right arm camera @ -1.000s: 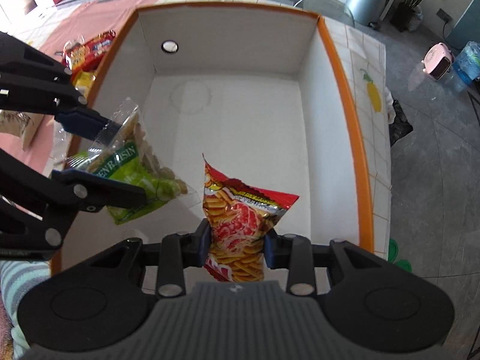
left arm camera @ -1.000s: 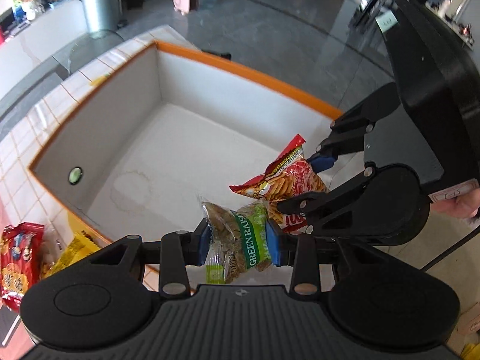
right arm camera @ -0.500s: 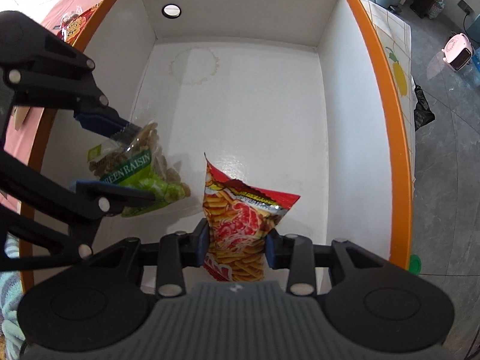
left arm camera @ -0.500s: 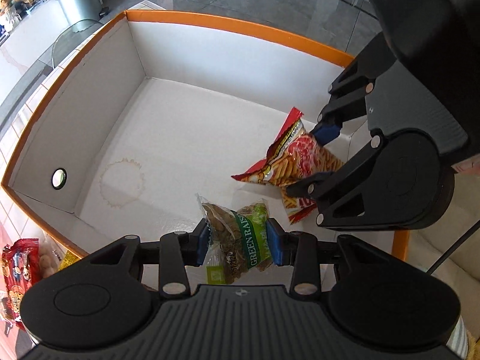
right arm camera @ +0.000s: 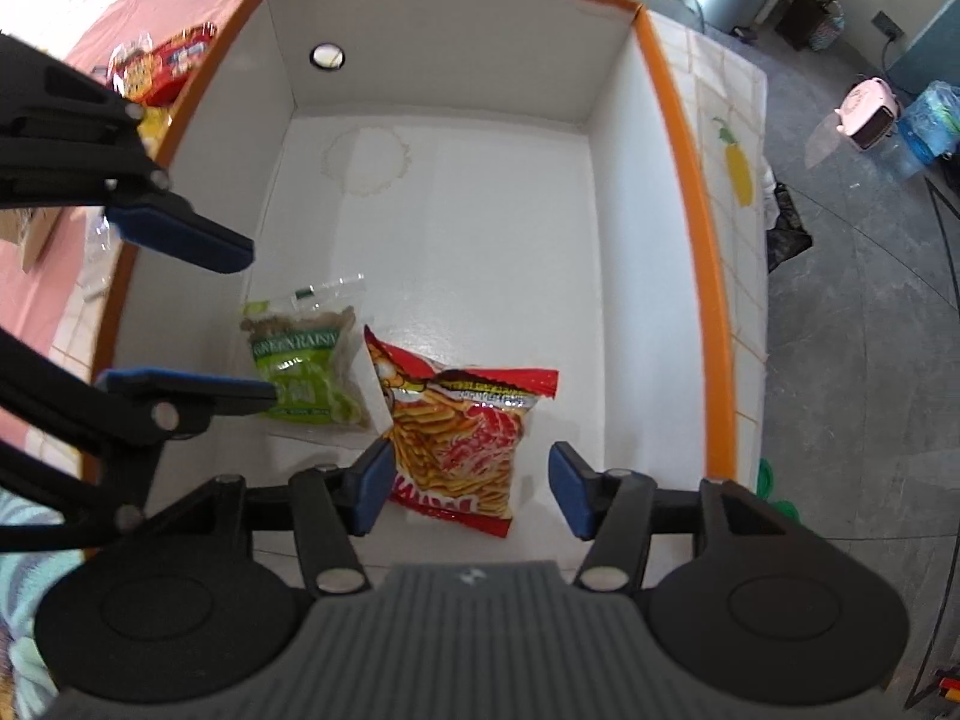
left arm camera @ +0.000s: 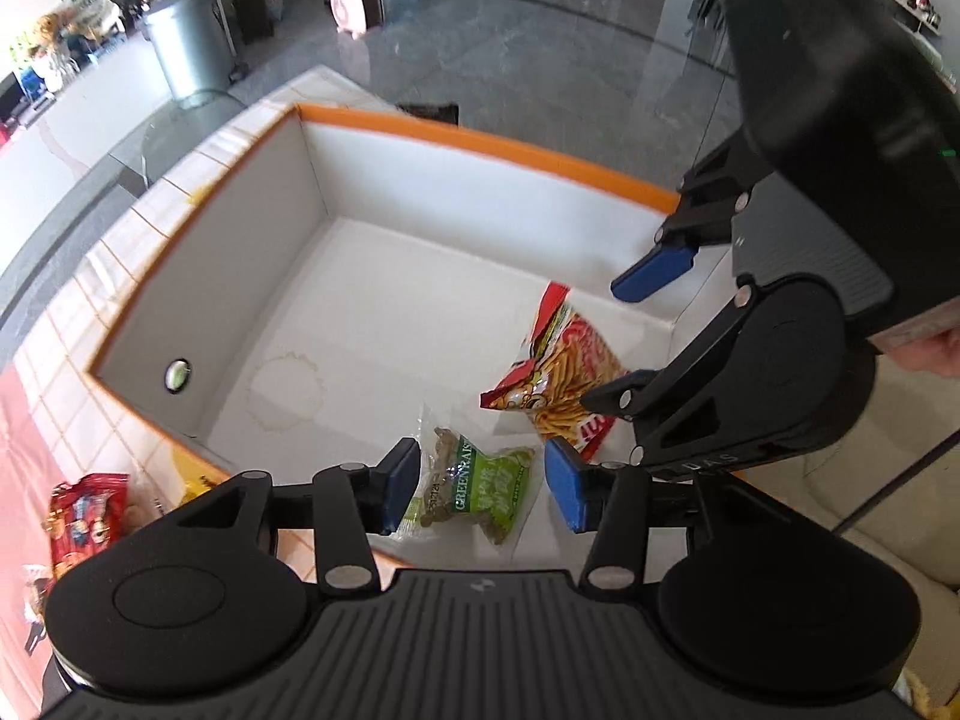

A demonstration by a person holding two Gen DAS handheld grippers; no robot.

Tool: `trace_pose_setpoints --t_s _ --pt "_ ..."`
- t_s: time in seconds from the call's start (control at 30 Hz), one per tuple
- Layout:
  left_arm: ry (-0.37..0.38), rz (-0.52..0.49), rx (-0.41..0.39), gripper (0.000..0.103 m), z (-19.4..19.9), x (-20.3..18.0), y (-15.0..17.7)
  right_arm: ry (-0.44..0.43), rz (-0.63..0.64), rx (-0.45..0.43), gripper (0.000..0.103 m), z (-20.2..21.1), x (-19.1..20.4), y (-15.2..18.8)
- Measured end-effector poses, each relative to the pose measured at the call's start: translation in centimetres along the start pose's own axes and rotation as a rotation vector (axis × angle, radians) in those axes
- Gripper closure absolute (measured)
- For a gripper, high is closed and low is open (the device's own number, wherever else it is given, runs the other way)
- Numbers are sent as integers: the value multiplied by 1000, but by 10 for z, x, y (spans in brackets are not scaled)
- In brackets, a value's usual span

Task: Organize snacks
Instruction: 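Move both tools back toward the remaining snacks on the table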

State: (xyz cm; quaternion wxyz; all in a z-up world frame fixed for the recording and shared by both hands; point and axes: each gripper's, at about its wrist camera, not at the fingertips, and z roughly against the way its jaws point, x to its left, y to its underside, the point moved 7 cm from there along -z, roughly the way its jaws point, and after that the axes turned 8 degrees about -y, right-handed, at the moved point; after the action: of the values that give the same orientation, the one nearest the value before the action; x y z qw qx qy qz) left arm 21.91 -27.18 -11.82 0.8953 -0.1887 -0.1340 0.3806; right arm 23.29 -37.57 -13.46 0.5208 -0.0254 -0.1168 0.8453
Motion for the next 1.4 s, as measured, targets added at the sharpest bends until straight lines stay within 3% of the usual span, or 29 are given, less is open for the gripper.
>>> trace_pose_setpoints --t_s 0.2,0.43,0.53,0.7,1.0,1.4 --pt "-35 58 -36 46 40 7 11 25 -37 -39 46 26 14 5" --pt "-122 136 -111 46 91 29 44 13 -100 -239 46 73 62 8" --pt "-178 193 -130 46 118 50 63 -36 -98 -300 46 90 93 2" --pt "-228 392 -157 40 153 92 105 -158 -129 -401 43 108 145 -10" --pt "-303 636 -210 39 180 130 185 -264 -254 -542 43 84 218 -5" --pt "-271 949 -274 33 160 171 254 -80 -341 -677 41 47 242 5"
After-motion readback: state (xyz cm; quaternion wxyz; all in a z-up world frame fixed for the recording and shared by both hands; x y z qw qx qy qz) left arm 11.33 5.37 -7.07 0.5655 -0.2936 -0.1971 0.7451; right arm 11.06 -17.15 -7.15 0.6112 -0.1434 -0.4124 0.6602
